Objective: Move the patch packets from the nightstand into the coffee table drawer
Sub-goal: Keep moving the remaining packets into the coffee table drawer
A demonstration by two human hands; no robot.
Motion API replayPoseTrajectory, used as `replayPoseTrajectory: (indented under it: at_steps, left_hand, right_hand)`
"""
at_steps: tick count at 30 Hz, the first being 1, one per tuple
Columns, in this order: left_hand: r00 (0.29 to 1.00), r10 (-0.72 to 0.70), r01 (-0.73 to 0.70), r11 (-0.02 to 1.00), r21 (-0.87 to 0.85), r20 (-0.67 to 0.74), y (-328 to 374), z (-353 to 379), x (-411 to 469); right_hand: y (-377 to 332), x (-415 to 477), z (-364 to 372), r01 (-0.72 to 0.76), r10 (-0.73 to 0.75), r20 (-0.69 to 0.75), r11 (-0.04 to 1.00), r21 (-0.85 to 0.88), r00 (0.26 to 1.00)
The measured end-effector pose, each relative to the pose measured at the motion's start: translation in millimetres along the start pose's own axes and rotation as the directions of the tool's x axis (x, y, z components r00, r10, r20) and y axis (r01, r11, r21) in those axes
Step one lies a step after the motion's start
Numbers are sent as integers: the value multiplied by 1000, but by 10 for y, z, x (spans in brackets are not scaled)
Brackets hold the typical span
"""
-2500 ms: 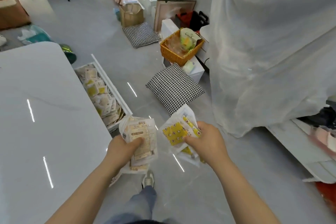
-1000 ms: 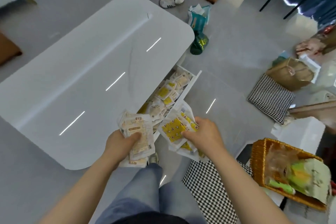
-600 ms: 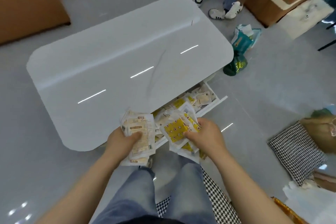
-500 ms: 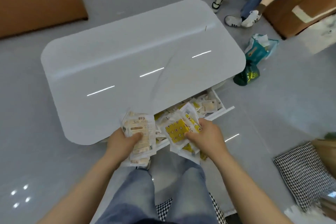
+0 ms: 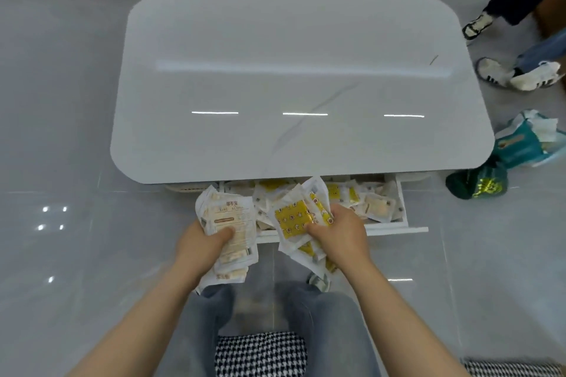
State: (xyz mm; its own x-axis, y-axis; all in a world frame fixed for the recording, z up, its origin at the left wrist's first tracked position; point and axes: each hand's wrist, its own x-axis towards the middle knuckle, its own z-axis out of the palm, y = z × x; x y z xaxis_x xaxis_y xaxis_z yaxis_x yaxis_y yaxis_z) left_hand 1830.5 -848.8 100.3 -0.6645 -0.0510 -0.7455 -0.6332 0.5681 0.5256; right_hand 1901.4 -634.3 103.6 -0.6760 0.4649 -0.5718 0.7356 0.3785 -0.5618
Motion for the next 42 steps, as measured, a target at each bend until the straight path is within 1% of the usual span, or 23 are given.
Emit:
replayPoseTrajectory:
  at_steps: [6, 10, 14, 19, 21, 25, 27, 29, 31, 33, 34, 35, 37, 38, 39, 40, 41, 42]
  left_hand:
    - [1000, 7, -6, 998, -66, 18, -393, 228, 518]
    - [998, 66, -66, 995, -70, 0, -602, 344, 998]
    - [994, 111, -108, 991, -78, 26, -798, 548, 1460]
    - [989, 141, -134, 981, -139, 38, -1013, 883, 2026]
    - [985, 162, -153, 977, -147, 57, -1115, 1013, 2243]
    - [969, 222, -200, 963, -183, 109, -1308, 1223, 2639]
    - [958, 261, -231, 948, -221, 120, -1407, 1280, 2782]
    - [965, 244, -218, 950, -224, 93, -1502, 1295, 2855]
    - [971, 234, -219, 955, -201, 51, -1545, 1302, 2853]
    - [968, 246, -236, 957, -167, 41, -1559, 1351, 2831]
    - [967, 253, -247, 961, -123, 38, -1554, 1380, 2827]
    - [964, 263, -262, 965, -34, 36, -1540, 1403, 2816]
    - [954, 298, -297, 934, 199, 27, -1497, 1424, 2770]
    - [947, 319, -312, 904, 292, 23, -1489, 1421, 2726]
    - [936, 352, -326, 862, 388, 4, -1484, 1404, 2670]
    - [910, 414, -349, 794, 498, -22, -1480, 1369, 2583]
    - [864, 501, -382, 707, 596, -41, -1468, 1325, 2514]
    - [795, 604, -434, 621, 653, -47, -1456, 1273, 2450]
  right_hand:
    - [313, 426, 487, 18, -18, -20, 1000, 9, 1000]
    - [526, 777, 832, 32, -31, -32, 999, 34, 999]
    - [756, 1101, 1141, 65, -62, -41, 996, 67, 997]
    - [1106, 1550, 1439, 111, -105, -107, 993, 43, 989]
    - [1249, 1717, 1530, 127, -122, -112, 991, 40, 986]
    - [1457, 1995, 1629, 147, -139, -74, 981, 124, 988]
    - [1534, 2063, 1639, 167, -147, -107, 961, 220, 983]
    - [1592, 2072, 1646, 142, -104, -137, 942, 305, 985]
    - [1636, 2088, 1648, 133, -84, -162, 936, 325, 983]
    - [1687, 2109, 1688, 129, -72, -173, 929, 347, 982]
    - [1703, 2119, 1718, 139, -88, -163, 931, 337, 983]
    - [1714, 2113, 1745, 136, -96, -149, 949, 286, 984]
    - [1729, 2055, 1762, 113, -106, -147, 993, 37, 983]
    - [1748, 1992, 1749, 131, -139, -159, 990, -58, 977]
    - [1762, 1919, 1731, 177, -193, -168, 979, -106, 967]
    - [1773, 1823, 1712, 234, -254, -167, 963, -131, 953]
    - [1788, 1763, 1693, 284, -306, -145, 946, -157, 941]
    - [1807, 1707, 1672, 323, -345, -102, 928, -186, 933]
